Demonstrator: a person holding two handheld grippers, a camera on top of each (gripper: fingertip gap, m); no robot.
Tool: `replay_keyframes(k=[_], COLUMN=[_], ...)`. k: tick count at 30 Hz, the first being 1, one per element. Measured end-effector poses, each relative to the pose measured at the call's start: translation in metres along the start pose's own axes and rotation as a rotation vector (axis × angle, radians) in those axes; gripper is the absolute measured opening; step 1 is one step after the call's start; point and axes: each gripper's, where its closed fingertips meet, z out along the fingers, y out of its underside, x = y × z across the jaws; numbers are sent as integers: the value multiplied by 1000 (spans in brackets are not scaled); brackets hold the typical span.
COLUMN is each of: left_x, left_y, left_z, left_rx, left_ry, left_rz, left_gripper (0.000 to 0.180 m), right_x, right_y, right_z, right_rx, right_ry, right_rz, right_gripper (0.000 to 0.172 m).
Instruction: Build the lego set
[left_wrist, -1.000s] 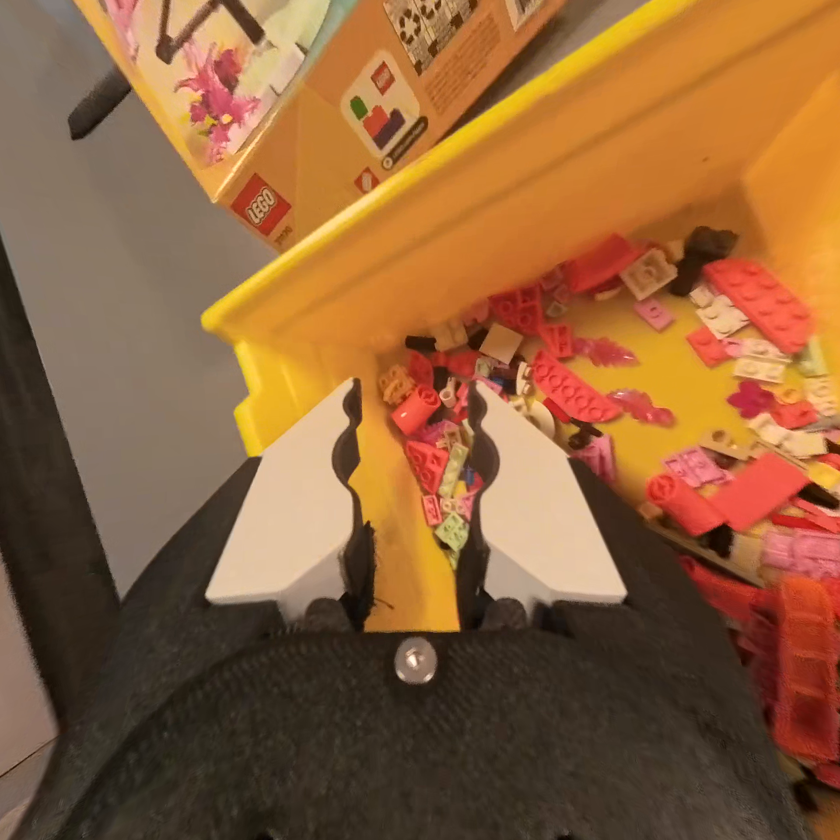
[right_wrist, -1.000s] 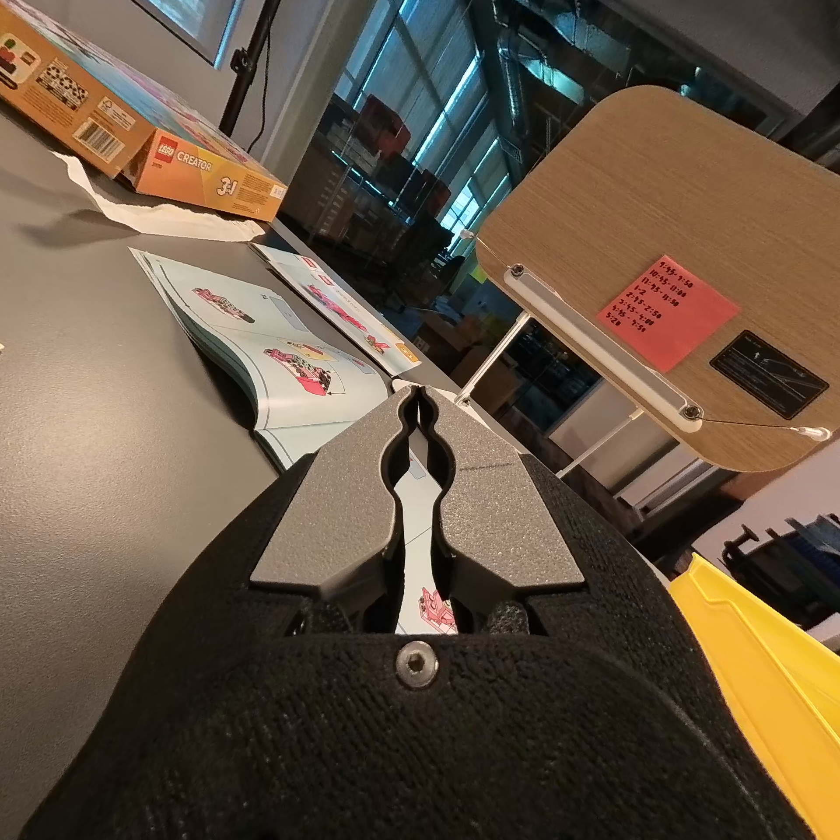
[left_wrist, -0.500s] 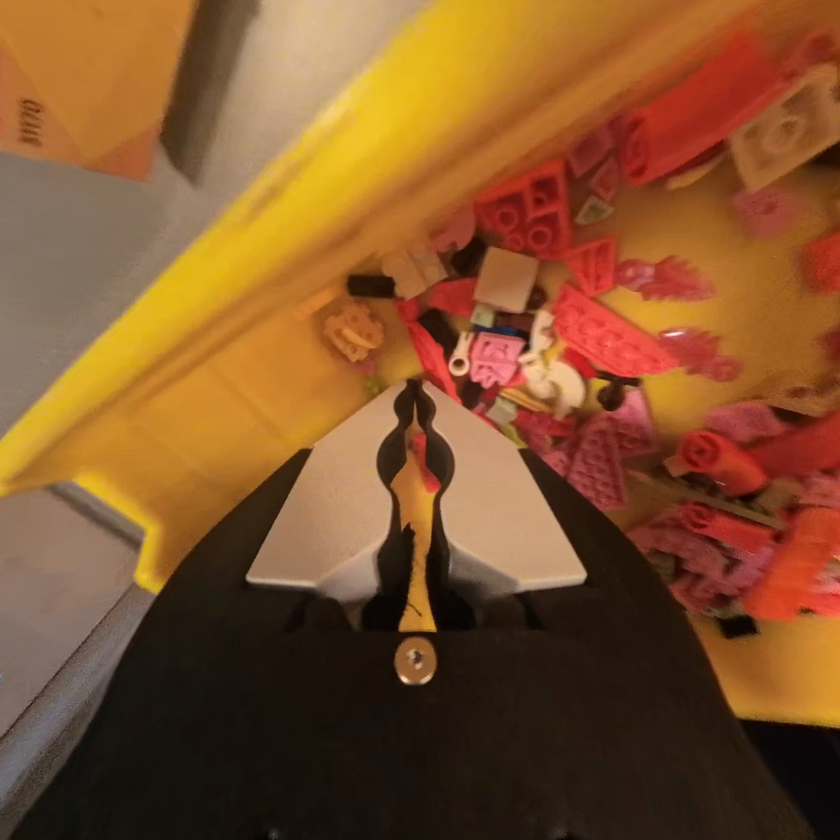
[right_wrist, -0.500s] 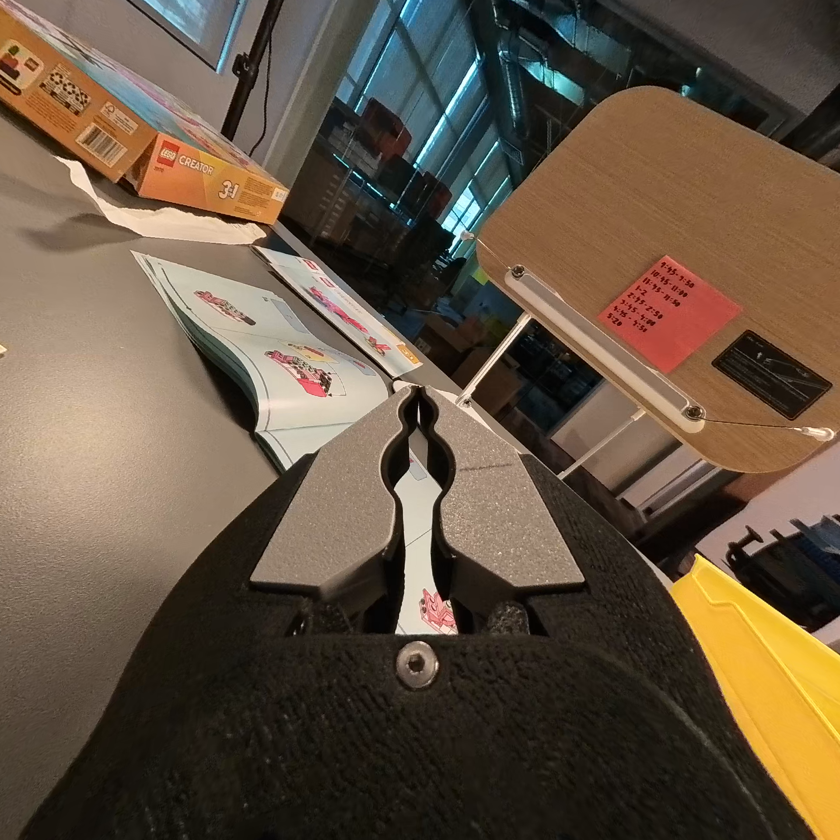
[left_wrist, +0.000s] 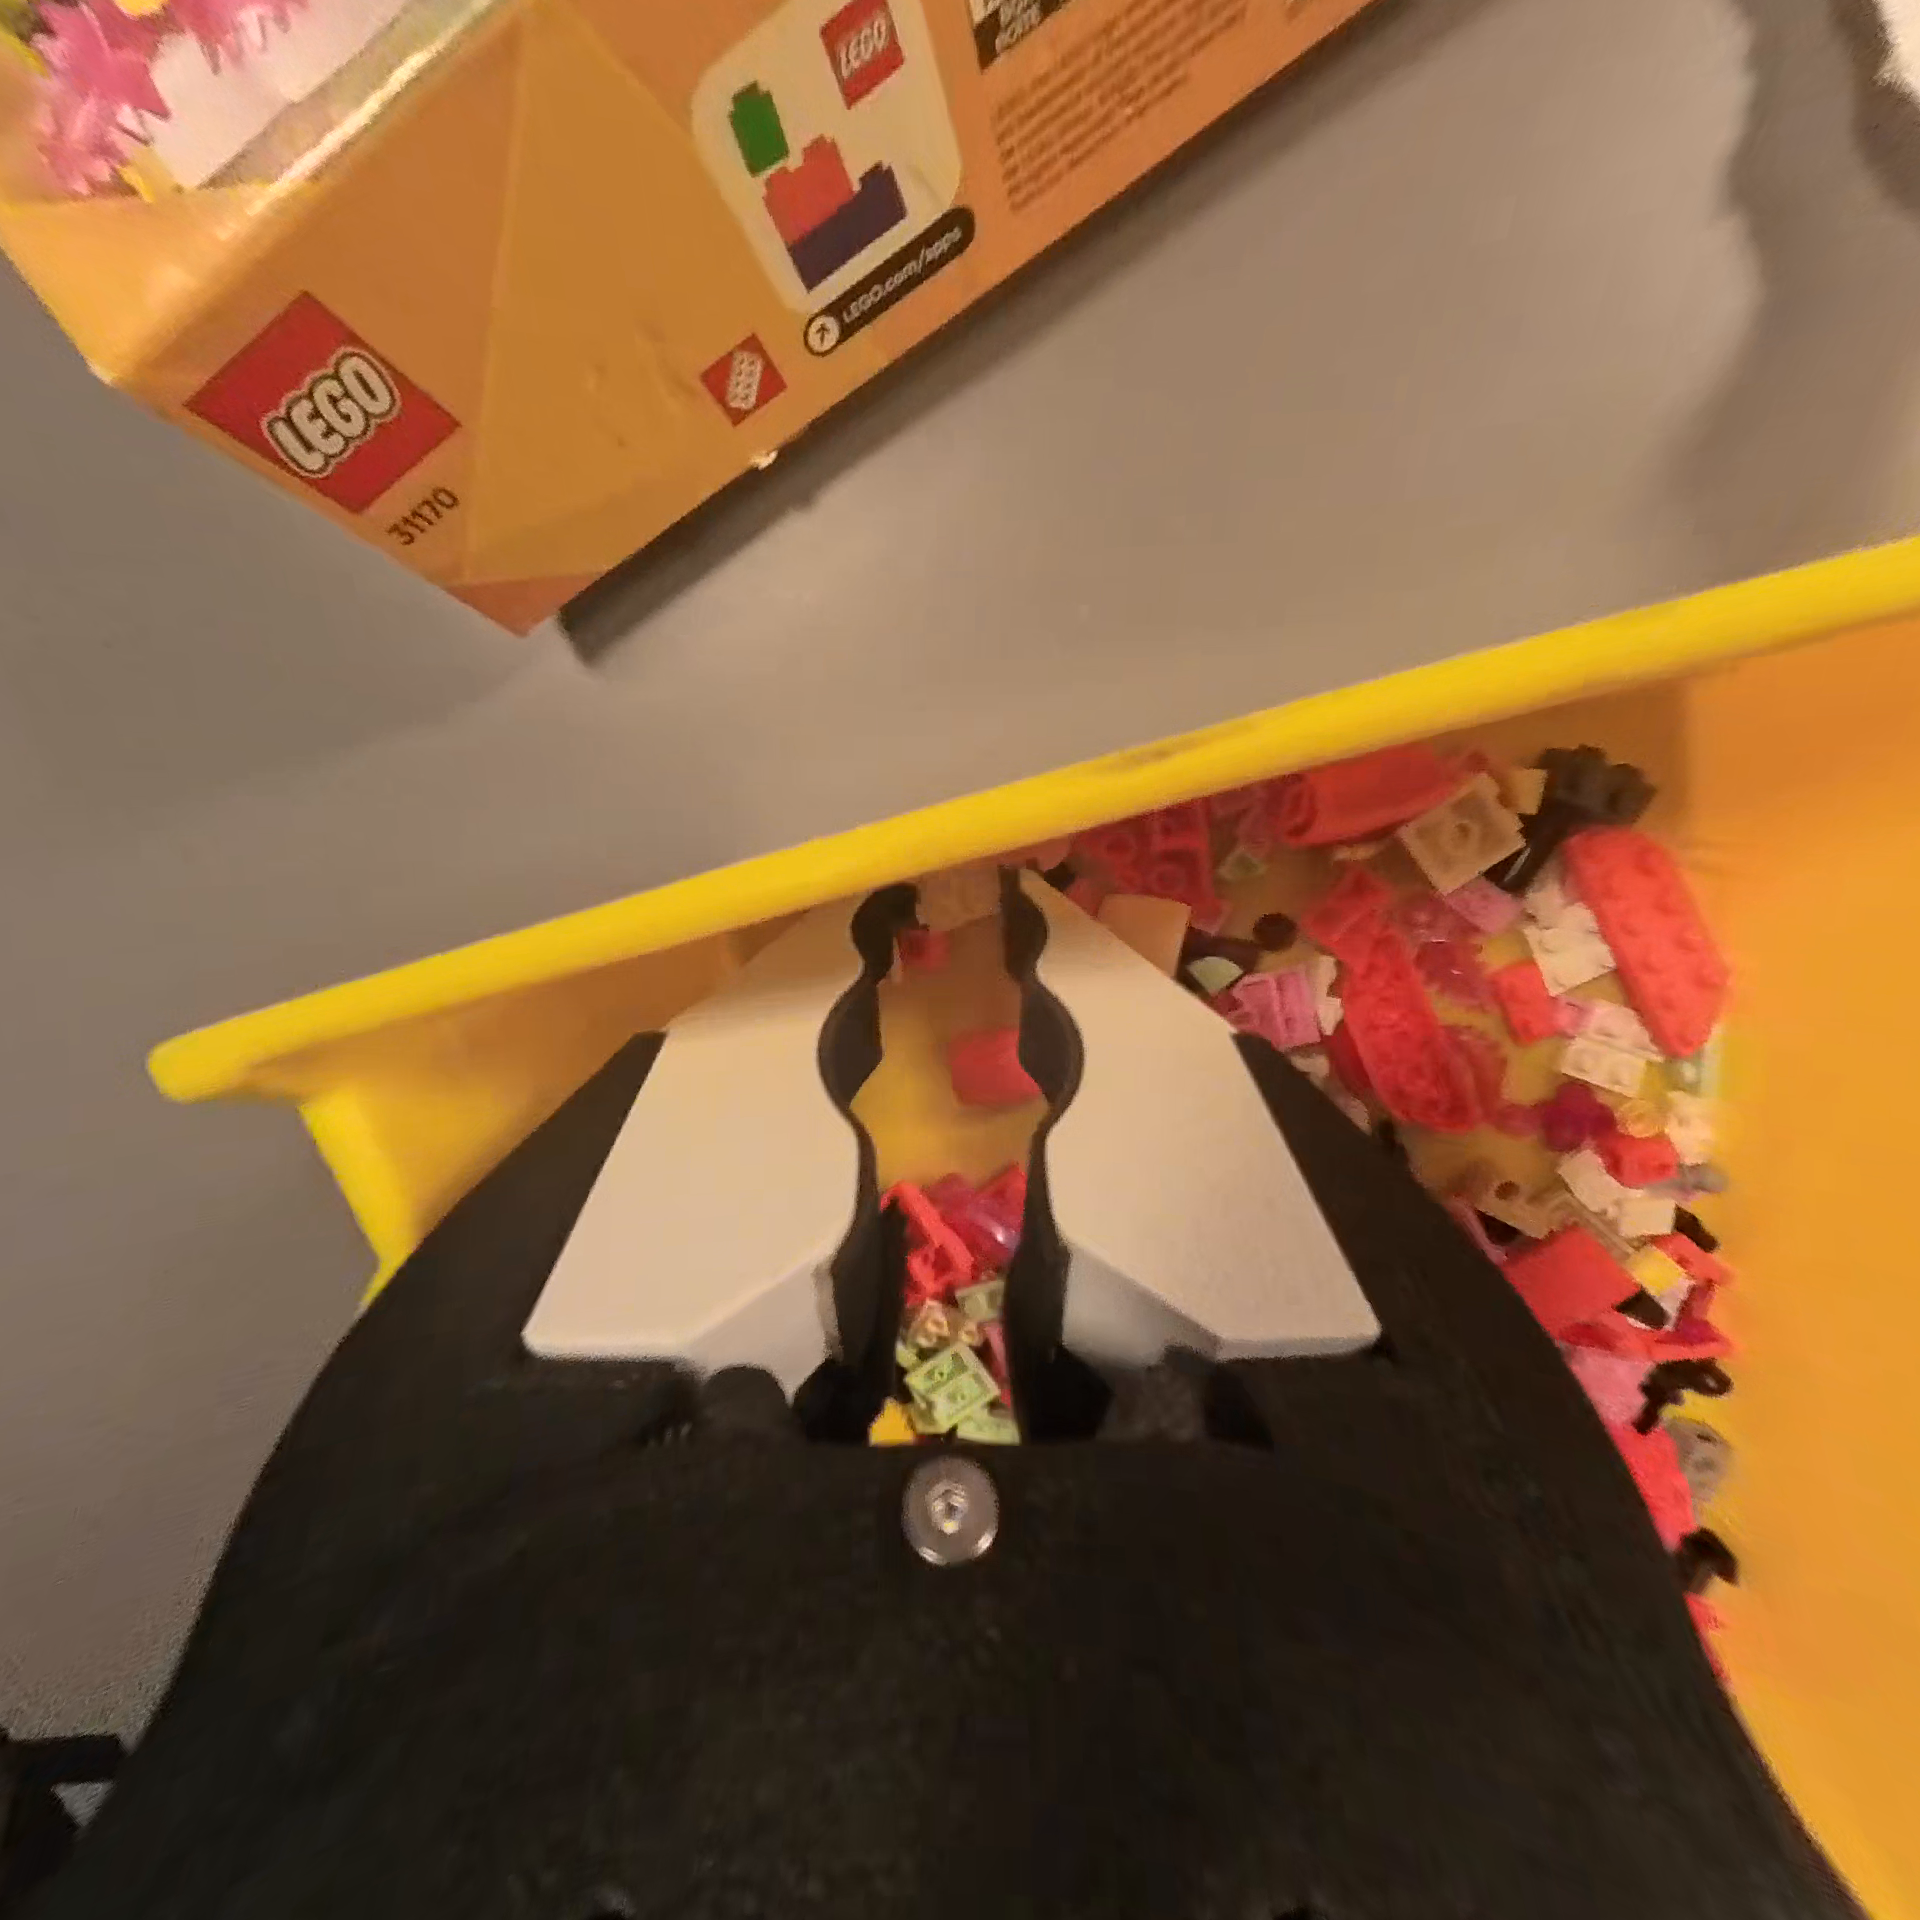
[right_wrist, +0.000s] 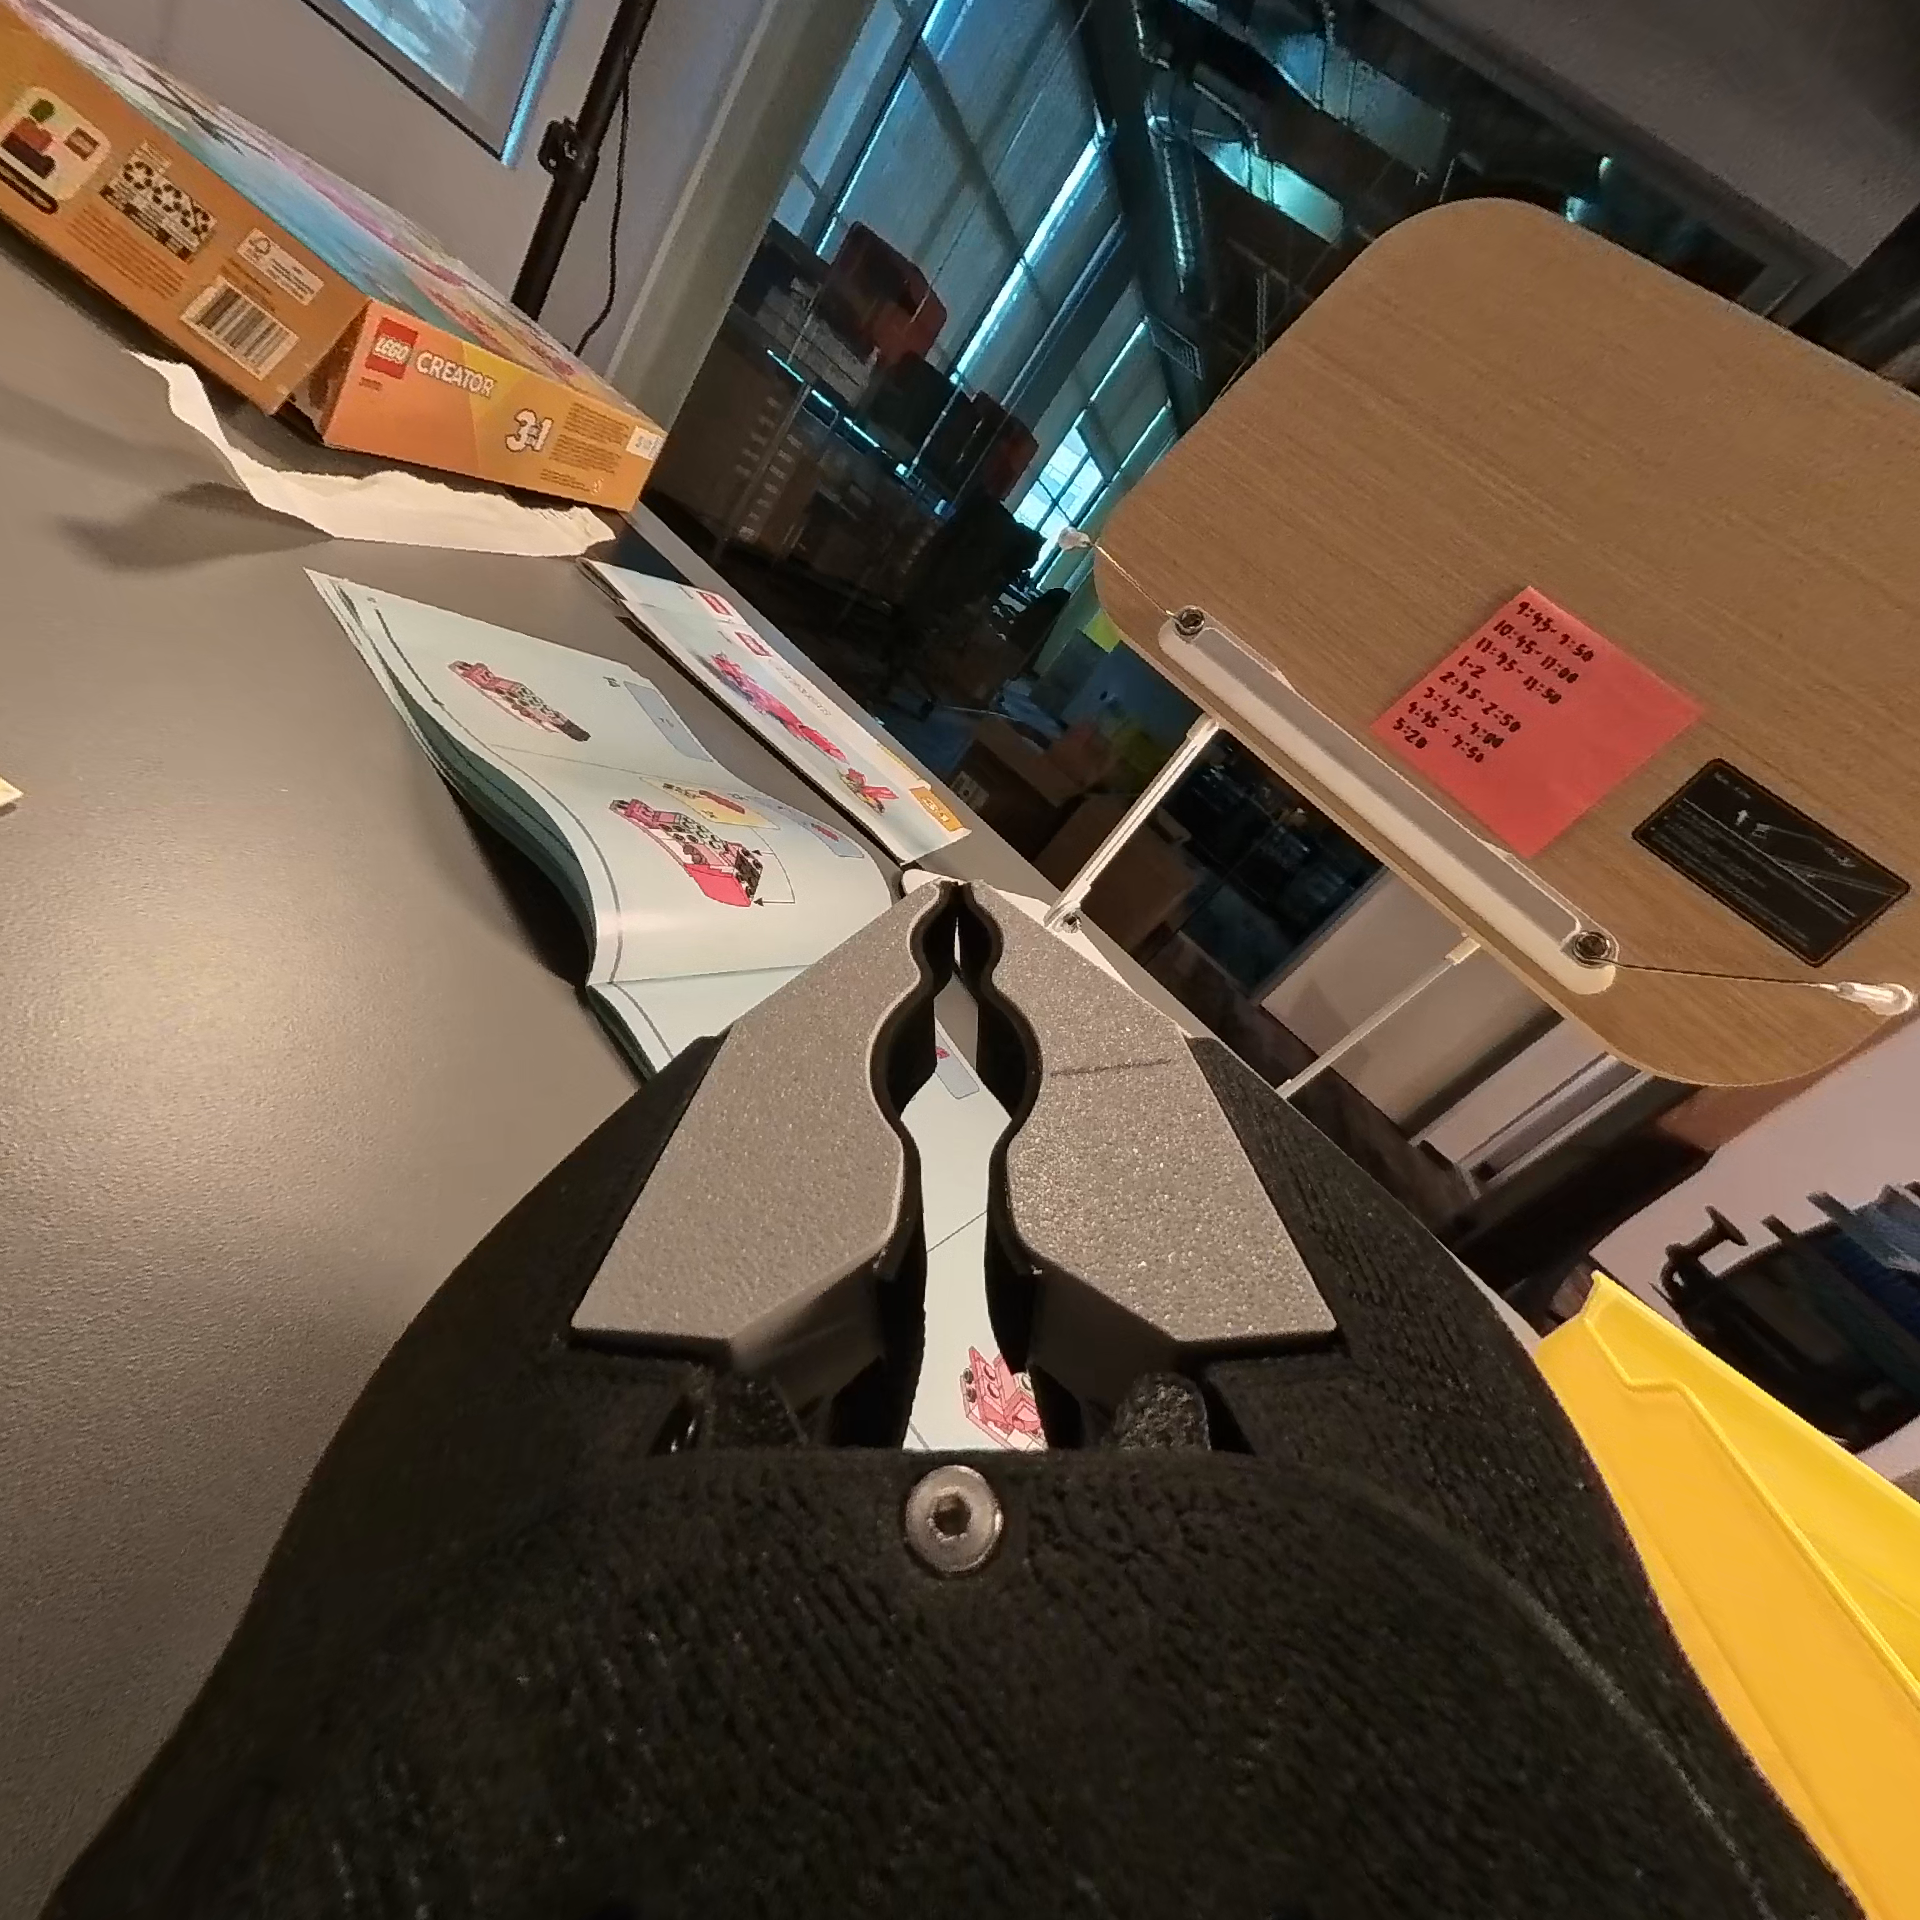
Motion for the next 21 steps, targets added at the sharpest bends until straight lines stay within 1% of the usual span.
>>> replay_keyframes(k=[3, 6, 13, 16, 21], left_x=[-1, 0, 11, 18, 20], left_y=[2, 1, 8, 12, 21], left_z=[4, 5, 4, 3, -7], left_rx=[-15, -16, -59, -81, -86], left_ry=[-24, -5, 118, 161, 155], left_rz=[-3, -22, -100, -96, -49], left_gripper=[17, 16, 17, 16, 14], right_x=[0, -1, -2, -2, -3], right_y=[0, 0, 0, 0, -1], right_z=[0, 0, 1, 1, 1], right_rx=[0, -1, -1, -1, 0], right_ry=[-1, -4, -8, -10, -13], right_rz=[-1, -3, -7, -8, -10], right_gripper=[0, 0, 0, 0, 0])
